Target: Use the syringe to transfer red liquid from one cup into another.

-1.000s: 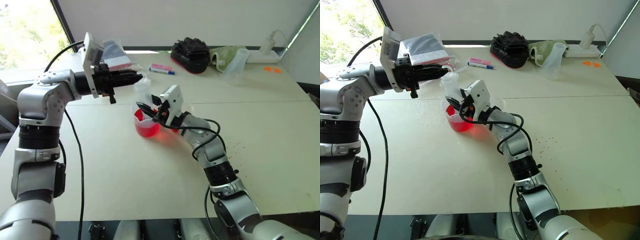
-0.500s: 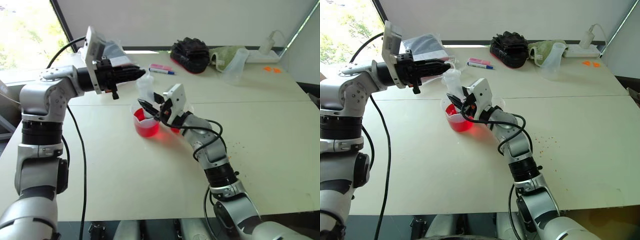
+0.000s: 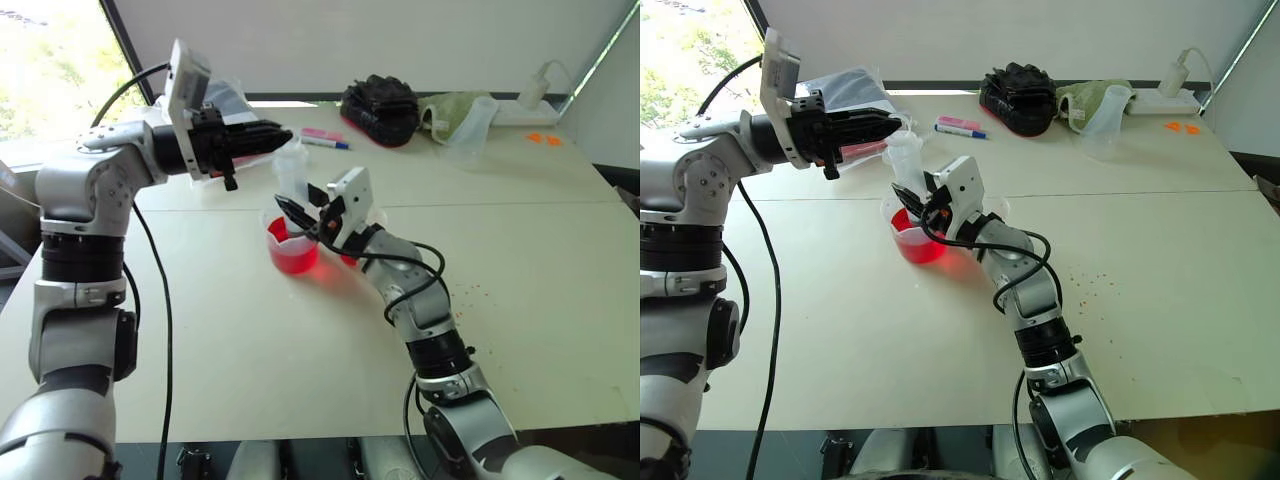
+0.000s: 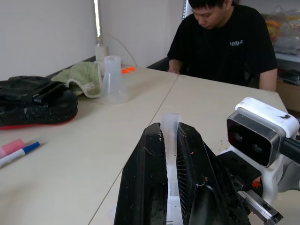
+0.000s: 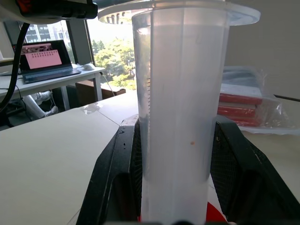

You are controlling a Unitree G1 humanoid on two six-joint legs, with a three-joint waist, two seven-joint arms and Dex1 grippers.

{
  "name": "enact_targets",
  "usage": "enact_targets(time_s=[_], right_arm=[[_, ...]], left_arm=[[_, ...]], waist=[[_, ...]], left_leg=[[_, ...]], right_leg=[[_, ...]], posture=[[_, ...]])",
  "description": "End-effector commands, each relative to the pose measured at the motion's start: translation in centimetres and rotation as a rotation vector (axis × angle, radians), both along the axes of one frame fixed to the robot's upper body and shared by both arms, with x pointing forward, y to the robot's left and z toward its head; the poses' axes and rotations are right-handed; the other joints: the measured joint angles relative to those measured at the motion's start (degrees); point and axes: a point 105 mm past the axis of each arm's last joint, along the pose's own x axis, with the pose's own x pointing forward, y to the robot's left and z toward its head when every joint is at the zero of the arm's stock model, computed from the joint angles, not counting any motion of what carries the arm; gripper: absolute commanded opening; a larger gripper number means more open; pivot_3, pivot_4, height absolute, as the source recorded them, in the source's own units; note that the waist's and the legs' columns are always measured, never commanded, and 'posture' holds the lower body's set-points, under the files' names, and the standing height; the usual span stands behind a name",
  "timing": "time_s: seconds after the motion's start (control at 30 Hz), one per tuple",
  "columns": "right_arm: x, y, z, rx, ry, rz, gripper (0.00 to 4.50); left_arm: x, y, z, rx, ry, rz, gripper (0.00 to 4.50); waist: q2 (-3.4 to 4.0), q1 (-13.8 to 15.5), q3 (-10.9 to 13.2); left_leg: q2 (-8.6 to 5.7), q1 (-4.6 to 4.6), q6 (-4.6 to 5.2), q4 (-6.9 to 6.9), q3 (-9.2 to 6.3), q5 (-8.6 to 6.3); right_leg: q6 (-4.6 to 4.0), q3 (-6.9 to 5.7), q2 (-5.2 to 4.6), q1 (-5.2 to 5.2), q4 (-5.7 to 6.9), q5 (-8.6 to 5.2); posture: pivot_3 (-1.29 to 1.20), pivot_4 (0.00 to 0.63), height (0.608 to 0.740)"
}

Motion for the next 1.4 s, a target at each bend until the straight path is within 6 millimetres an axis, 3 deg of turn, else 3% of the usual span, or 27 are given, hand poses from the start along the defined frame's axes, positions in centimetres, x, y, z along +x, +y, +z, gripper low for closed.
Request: enact_targets(time_s=[0.03, 0.6, 1.4], right_arm=[[-1.7, 2.5, -0.7, -0.024, 0.004, 0.108, 1.38], [-1.3, 2.9, -2.0, -0.028, 0.039, 0.107, 1.38], [-1.6, 3.2, -2.1, -0.023, 0.047, 0.115, 1.38]], left_arm=[[-0.8, 0.2, 4.1, -0.059, -0.146, 0.008, 0.04], [-0.4, 0.4, 5.2, -0.079, -0.180, 0.043, 0.04], [-0.1, -0.1, 7.1, -0.119, -0.231, 0.070, 0.04]], waist=[[0.00, 0.0, 0.0], [0.00, 0.0, 0.0], [0.00, 0.0, 0.0]], left_leg=[[0.00, 0.00, 0.00, 0.00, 0.00, 0.00], [-0.01, 0.00, 0.00, 0.00, 0.00, 0.00], [-0.01, 0.00, 0.00, 0.00, 0.00, 0.00]], right_leg=[[0.00, 0.00, 0.00, 0.00, 0.00, 0.00], [0.00, 0.00, 0.00, 0.00, 0.00, 0.00], [0.00, 0.00, 0.00, 0.00, 0.00, 0.00]], posture=[[0.00, 0.150, 0.711], [0.00, 0.150, 0.711], [0.00, 0.150, 0.711]])
